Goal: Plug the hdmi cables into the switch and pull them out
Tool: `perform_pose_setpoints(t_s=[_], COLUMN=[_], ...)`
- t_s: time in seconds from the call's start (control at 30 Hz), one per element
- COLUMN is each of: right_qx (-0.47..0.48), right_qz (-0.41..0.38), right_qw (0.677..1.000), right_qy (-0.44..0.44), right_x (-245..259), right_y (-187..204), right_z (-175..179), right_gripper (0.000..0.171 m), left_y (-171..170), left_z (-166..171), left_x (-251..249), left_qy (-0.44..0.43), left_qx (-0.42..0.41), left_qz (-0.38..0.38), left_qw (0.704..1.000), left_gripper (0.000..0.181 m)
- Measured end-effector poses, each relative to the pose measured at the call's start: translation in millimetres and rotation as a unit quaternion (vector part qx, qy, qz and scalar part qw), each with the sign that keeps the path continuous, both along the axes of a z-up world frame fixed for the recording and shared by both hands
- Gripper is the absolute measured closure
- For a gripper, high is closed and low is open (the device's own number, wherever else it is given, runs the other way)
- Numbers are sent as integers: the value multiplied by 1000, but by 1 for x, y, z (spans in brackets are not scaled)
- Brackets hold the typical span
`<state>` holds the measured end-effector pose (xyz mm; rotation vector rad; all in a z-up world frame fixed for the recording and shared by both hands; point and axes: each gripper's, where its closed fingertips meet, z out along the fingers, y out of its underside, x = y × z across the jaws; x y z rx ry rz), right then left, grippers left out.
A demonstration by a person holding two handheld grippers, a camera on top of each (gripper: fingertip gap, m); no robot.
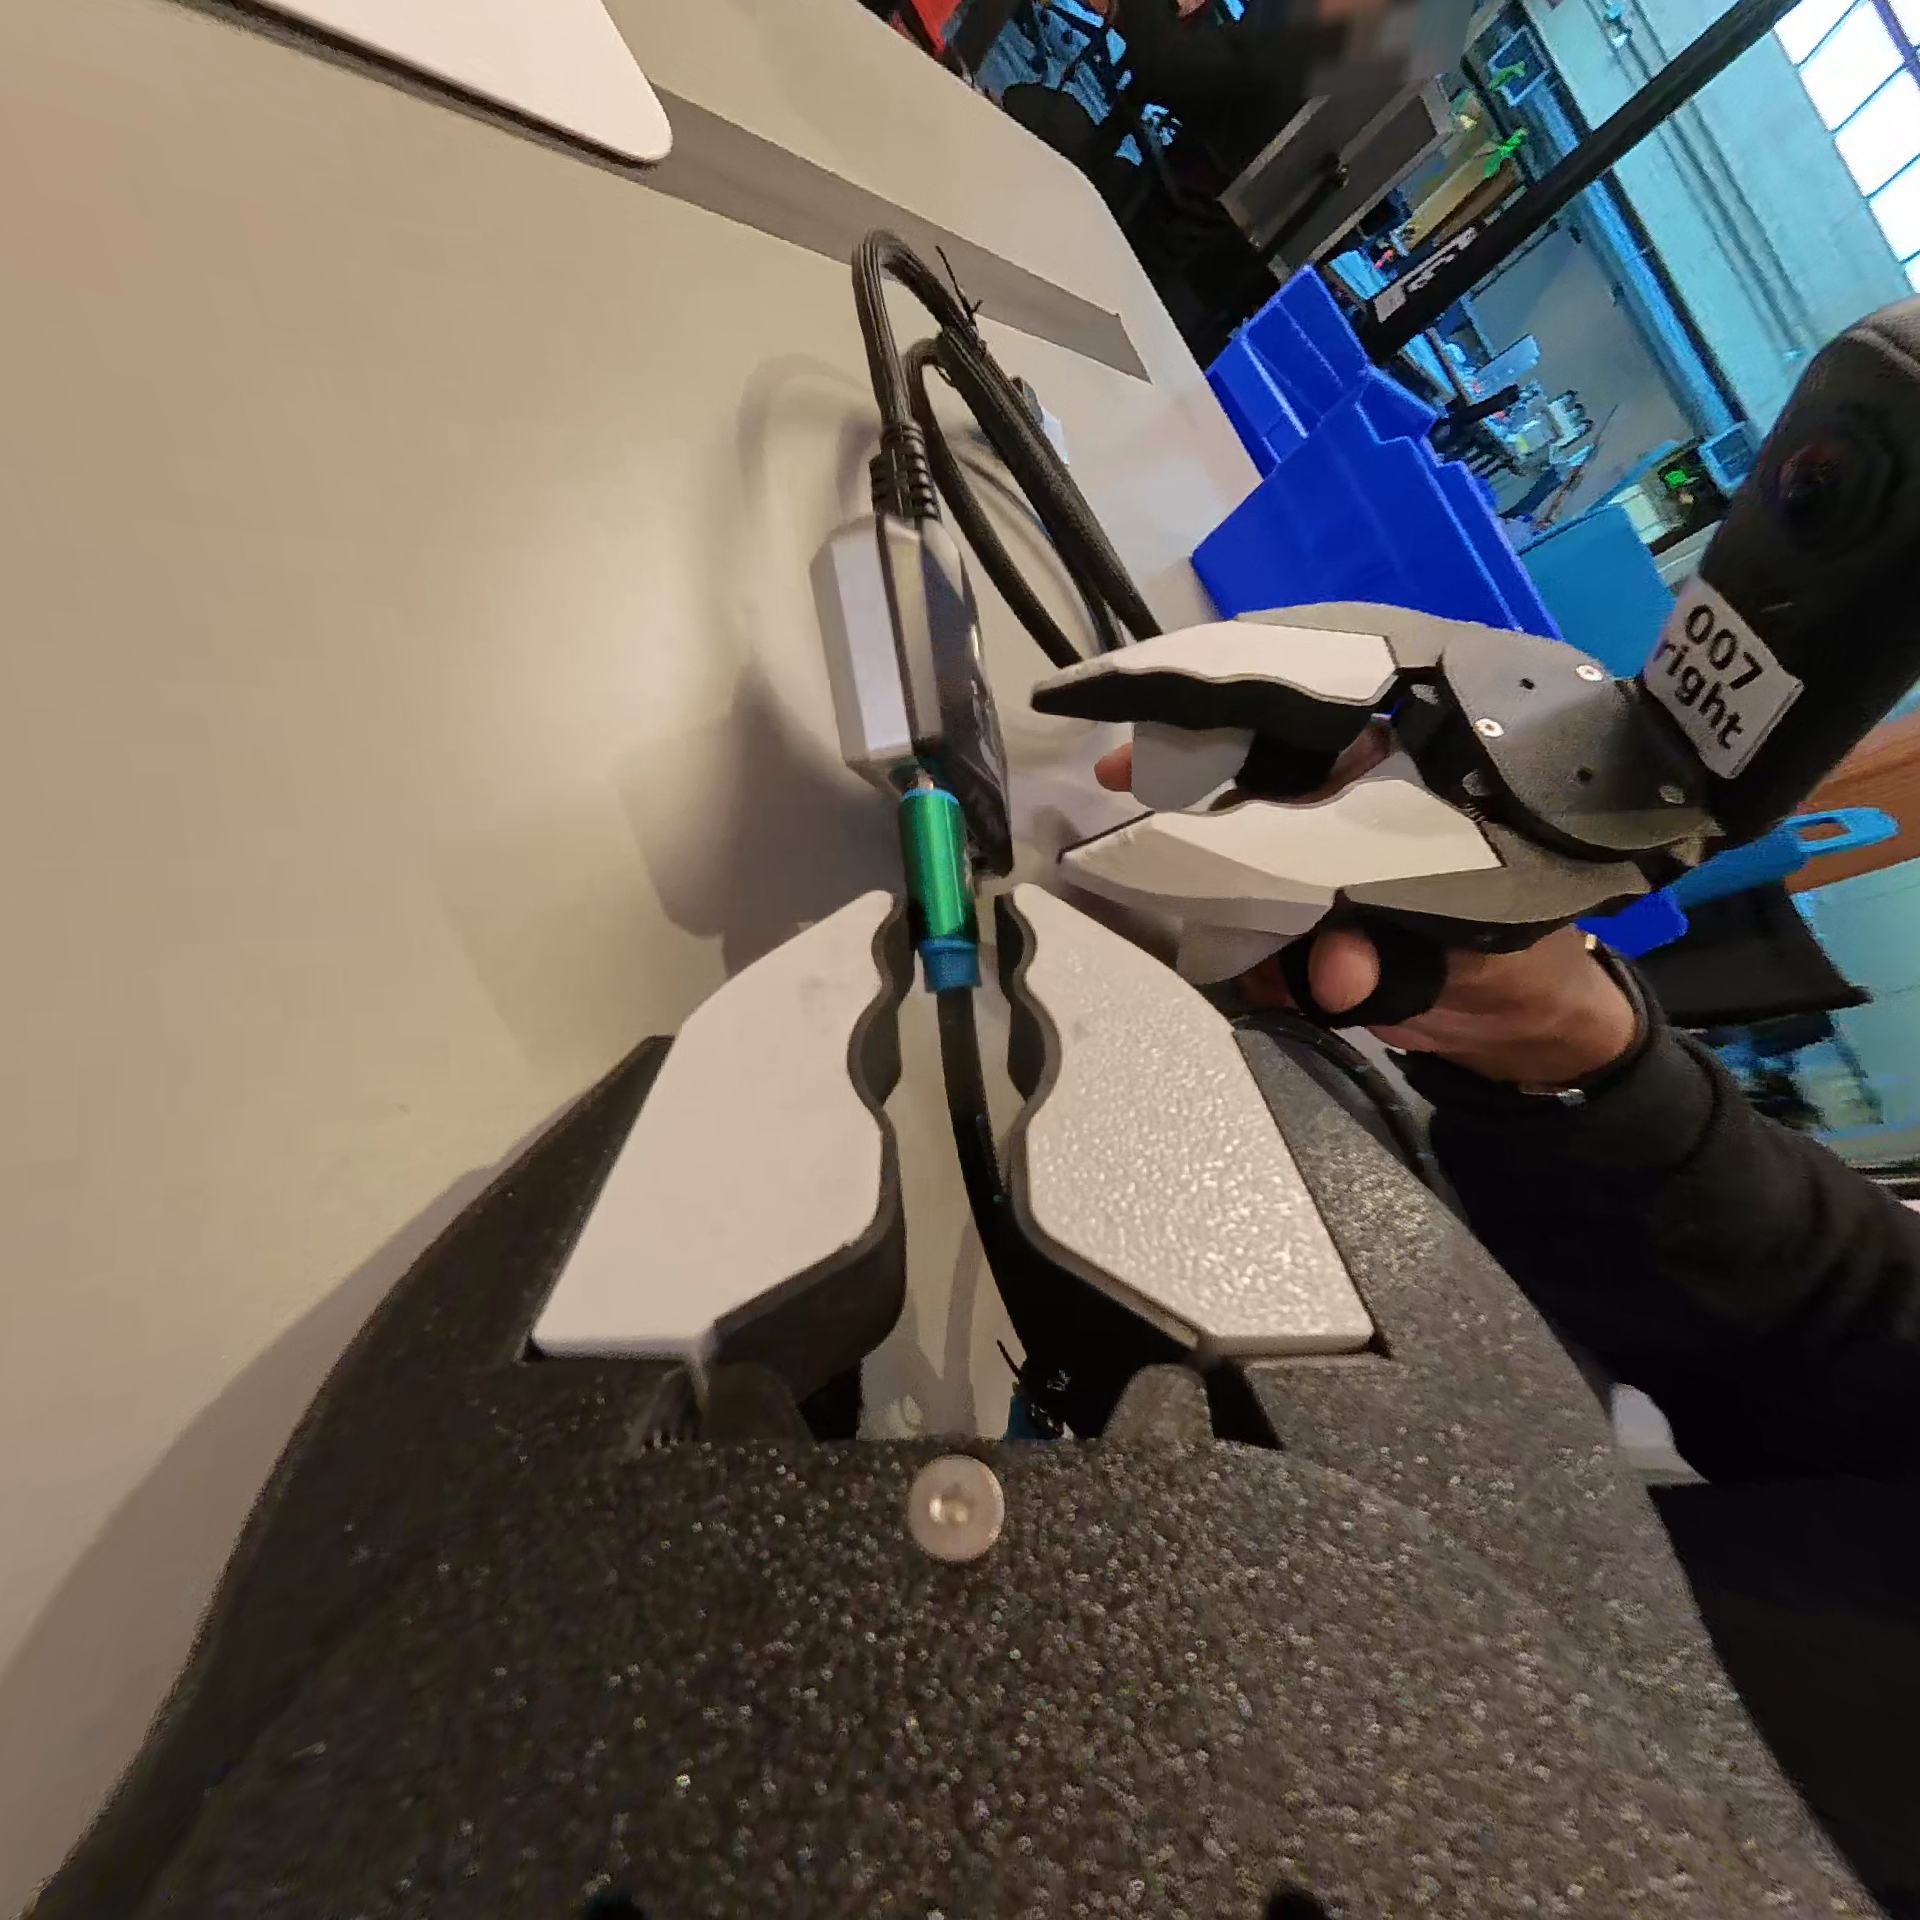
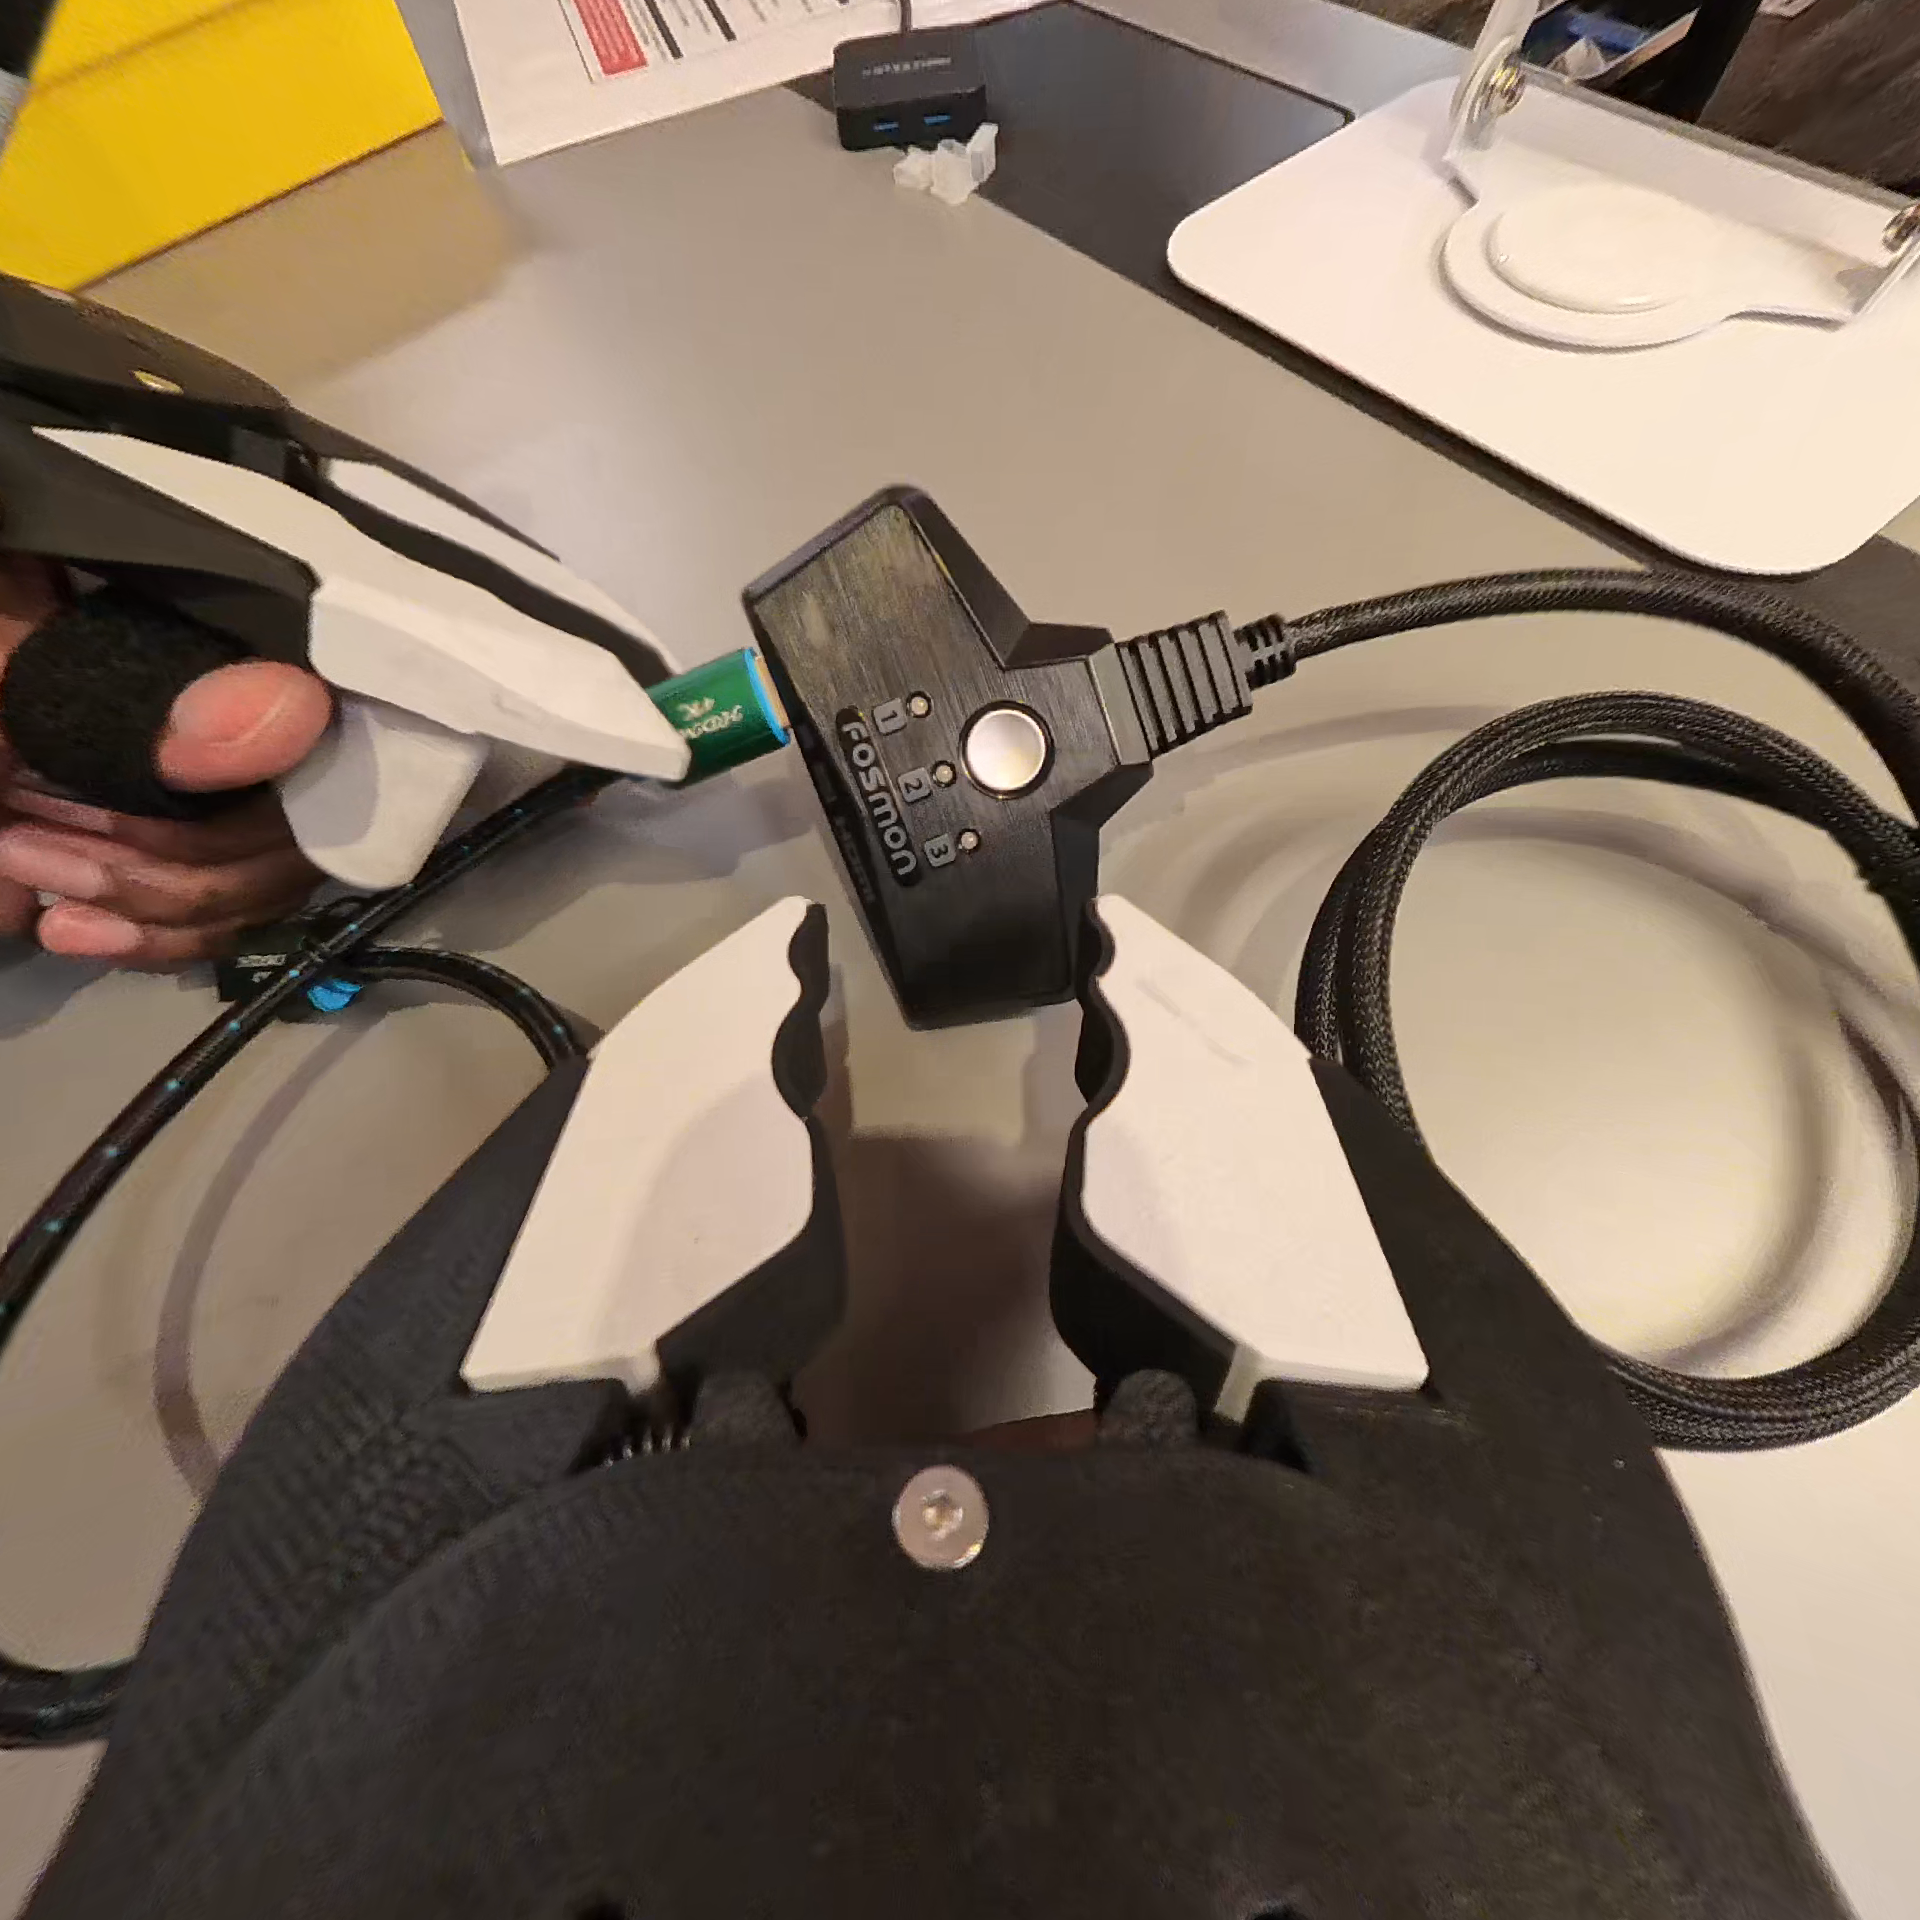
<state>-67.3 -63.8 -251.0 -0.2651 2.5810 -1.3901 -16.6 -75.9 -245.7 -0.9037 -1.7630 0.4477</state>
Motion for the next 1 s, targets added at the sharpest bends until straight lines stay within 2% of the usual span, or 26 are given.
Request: perform_pose_setpoints(t_s=[0.03,0.13,0.23,0.6,0.8,1.0], right_qx=[-2,-1,2,8,9,8], right_qz=[-1,-4,-7,-20,-20,-20], right_qw=[1000,1000,999,997,997,997], right_qy=[-2,-16,-33,-72,-70,-68], right_x=[0,-2,-4,-10,-10,-10], right_y=[0,0,-1,-2,-2,-2], right_z=[1,1,2,2,2,2], right_gripper=[125,125,126,129,129,129], left_y=[-4,-16,-23,-57,-63,-64], left_z=[0,-2,6,42,38,35], left_x=[1,5,7,20,22,23], left_qy=[-5,-31,-26,33,27,30], left_qx=[-17,-79,-120,-232,-269,-263], left_qz=[7,24,34,113,119,119], left_qw=[1000,996,992,966,955,957], left_gripper=[164,151,147,145,145,145])
